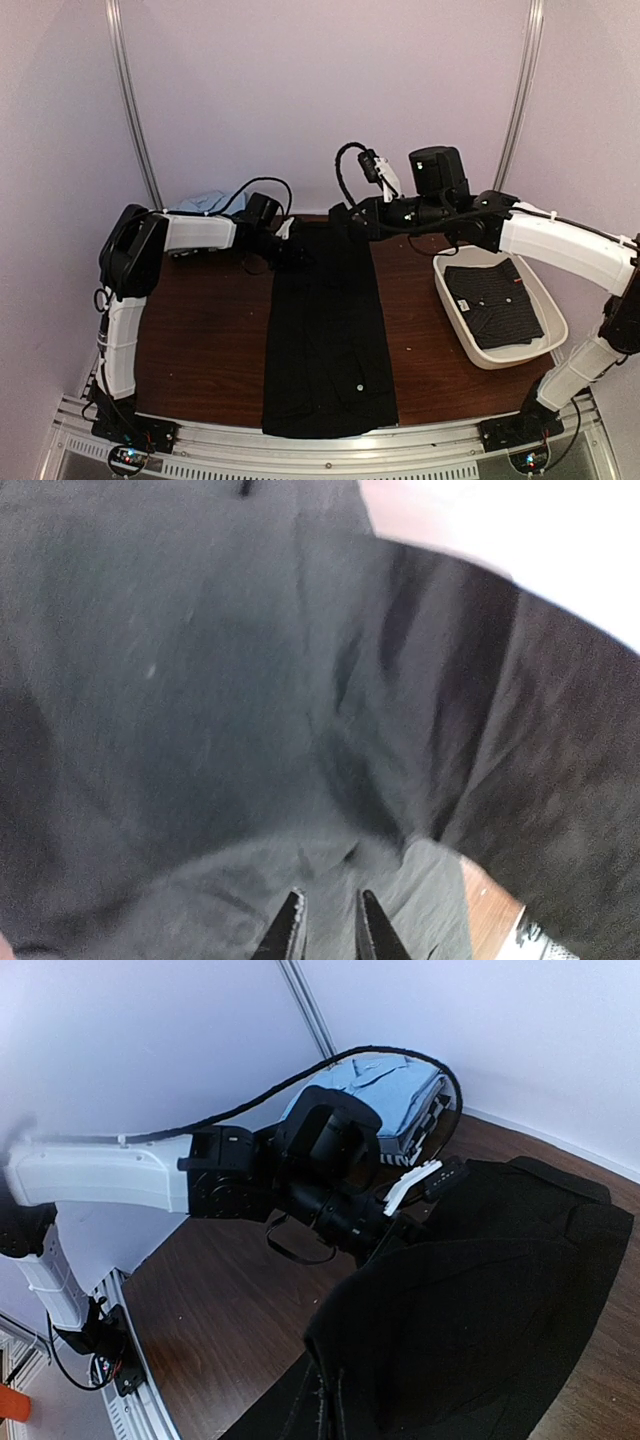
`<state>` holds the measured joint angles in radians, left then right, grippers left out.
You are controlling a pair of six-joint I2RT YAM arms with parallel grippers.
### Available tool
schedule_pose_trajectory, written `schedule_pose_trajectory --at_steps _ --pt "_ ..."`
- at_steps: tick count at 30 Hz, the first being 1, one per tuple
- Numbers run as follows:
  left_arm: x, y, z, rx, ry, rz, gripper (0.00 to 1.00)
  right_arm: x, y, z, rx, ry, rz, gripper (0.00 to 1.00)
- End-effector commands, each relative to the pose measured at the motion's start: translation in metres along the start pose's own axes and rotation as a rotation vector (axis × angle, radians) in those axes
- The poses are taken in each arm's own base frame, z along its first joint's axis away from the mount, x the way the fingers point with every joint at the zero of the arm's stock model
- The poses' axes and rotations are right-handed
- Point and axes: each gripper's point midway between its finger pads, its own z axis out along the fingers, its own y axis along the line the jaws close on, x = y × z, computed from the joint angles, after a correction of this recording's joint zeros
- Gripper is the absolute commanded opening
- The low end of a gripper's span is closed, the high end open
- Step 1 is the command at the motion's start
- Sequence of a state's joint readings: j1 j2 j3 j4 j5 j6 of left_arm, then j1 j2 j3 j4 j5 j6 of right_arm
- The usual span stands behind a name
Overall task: Fold and stack the long sleeve shirts
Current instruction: Fold the sleeve of the rectangle-folded shirt.
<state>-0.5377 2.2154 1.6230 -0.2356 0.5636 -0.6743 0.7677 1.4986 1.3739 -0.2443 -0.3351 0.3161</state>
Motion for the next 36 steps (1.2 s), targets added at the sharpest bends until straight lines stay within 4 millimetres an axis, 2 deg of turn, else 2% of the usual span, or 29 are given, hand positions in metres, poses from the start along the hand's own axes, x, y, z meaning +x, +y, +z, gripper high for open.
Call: schedule_pose_trajectory --at_steps 1,6,12,14,17,26,29,32,36 --pt "-0.013 -0.002 0.017 0.062 -0.014 -0.006 0.18 0.005 0.018 0.007 -0.04 0.031 -0.029 0.03" --pt "-0.003 0.006 0.04 0.085 0.021 -0.037 0.18 -0.017 0.047 -0.002 -0.066 -0.001 -0.08 0.03" --pt "-0.007 0.004 0.046 0.106 0.002 -0.044 0.18 -0.048 0.071 -0.025 -0.063 -0.064 -0.133 0.04" --pt "-0.011 0.003 0.047 0.109 -0.006 -0.045 0.2 -0.052 0.075 -0.027 -0.069 -0.074 -0.143 0.05" --pt "-0.014 0.0 0.049 0.125 -0.012 -0.048 0.22 -0.044 0.071 -0.02 -0.057 -0.044 -0.141 0.05" --pt "-0.018 -0.009 0.051 0.152 -0.011 -0.049 0.28 0.003 0.059 0.009 -0.05 0.084 -0.118 0.04" --pt "-0.022 -0.013 0.051 0.161 -0.02 -0.053 0.29 0.01 0.056 0.013 -0.048 0.1 -0.115 0.04" --pt "-0.023 -0.01 0.05 0.146 -0.024 -0.071 0.28 0.014 0.058 0.014 -0.062 0.112 -0.114 0.04" --pt "-0.021 -0.002 0.048 0.097 -0.025 -0.088 0.28 0.033 0.061 0.019 -0.089 0.166 -0.117 0.05"
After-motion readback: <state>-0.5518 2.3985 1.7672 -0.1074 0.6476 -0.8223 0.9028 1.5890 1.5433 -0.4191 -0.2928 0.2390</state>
